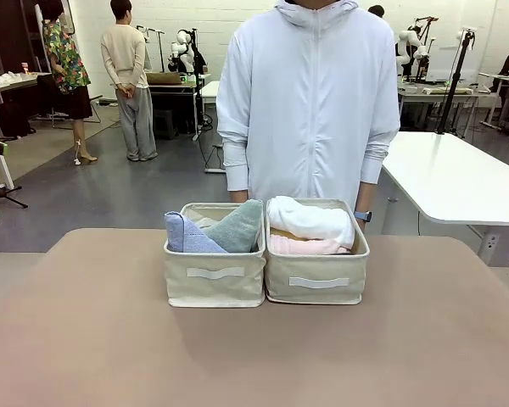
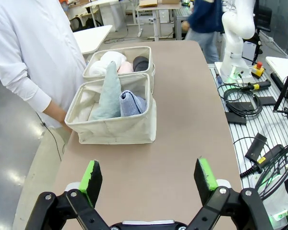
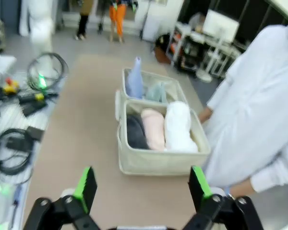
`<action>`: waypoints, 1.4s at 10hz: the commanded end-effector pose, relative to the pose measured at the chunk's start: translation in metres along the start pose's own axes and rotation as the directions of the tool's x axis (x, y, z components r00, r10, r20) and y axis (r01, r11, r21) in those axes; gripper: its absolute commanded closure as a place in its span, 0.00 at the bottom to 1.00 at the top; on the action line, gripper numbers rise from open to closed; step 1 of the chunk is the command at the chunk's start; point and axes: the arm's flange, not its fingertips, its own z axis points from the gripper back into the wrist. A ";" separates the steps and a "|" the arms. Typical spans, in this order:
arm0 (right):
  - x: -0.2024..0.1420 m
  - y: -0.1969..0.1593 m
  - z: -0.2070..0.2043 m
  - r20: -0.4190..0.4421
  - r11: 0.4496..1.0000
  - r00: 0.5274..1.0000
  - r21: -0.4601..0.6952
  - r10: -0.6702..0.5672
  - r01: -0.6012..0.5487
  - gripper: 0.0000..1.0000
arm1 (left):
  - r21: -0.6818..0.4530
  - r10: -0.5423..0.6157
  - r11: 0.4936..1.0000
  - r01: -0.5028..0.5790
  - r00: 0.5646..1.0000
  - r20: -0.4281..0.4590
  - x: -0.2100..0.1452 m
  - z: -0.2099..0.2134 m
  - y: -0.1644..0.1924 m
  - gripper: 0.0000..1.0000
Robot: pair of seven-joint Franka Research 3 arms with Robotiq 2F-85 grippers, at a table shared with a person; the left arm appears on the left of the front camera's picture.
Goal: Sort the towels based on their folding style.
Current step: Pick up another triangle-folded towel from the table and place it in the left Fabric basket.
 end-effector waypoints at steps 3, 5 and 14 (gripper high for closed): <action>-0.007 -0.005 0.049 0.093 0.985 0.981 0.044 -0.172 0.168 0.00 | 0.011 -0.012 1.000 0.012 1.000 0.011 0.002 0.000 0.000 0.00; -0.006 0.002 0.056 0.106 0.894 0.898 -0.101 -0.428 0.437 0.00 | 0.011 -0.012 1.000 0.012 1.000 0.011 0.002 0.000 0.000 0.00; -0.016 0.007 0.052 0.085 0.988 0.984 0.047 -0.154 0.150 0.00 | 0.011 -0.012 1.000 0.012 1.000 0.011 0.002 0.000 0.000 0.00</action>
